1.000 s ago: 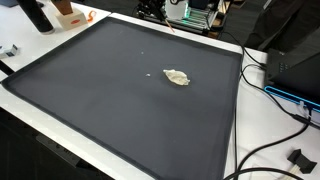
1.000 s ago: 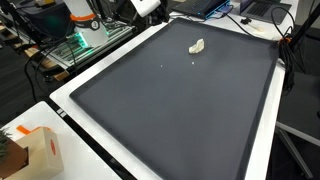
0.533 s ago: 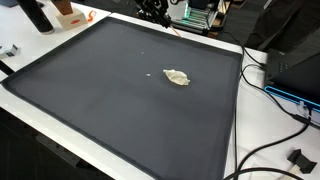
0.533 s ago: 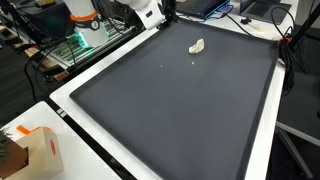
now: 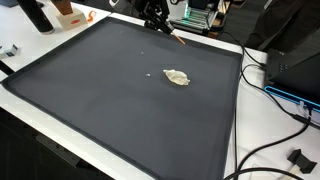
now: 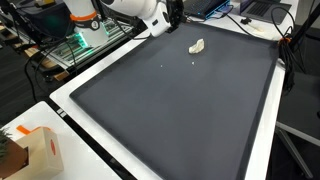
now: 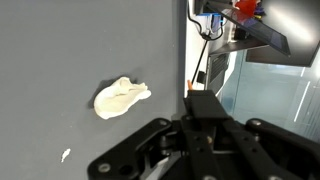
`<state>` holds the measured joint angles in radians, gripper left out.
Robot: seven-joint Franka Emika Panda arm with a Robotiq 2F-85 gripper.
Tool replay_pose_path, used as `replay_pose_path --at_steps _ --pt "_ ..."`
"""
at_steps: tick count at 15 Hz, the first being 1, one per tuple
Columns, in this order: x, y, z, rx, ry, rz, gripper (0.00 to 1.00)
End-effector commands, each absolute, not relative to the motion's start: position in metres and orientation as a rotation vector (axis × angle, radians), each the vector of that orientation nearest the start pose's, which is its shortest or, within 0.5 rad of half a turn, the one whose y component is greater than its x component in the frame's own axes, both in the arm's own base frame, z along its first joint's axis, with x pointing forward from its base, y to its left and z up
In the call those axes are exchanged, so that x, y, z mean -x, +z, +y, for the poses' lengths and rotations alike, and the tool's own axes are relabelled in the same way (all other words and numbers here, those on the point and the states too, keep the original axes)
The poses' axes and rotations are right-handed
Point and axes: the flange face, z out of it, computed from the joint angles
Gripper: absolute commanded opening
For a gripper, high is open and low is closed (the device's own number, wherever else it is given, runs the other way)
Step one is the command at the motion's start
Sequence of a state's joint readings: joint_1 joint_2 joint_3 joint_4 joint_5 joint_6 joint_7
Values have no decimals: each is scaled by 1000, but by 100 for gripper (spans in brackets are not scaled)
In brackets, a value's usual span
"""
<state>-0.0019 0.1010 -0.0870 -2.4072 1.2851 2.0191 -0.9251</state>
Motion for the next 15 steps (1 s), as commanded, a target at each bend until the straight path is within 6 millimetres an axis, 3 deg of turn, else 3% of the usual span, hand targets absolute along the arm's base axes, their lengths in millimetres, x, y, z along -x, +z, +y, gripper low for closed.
replay_pose_path --at_steps 1,15 --pt "-478 257 16 2059 -171 88 3" --pt "-490 225 33 1995 -208 258 3"
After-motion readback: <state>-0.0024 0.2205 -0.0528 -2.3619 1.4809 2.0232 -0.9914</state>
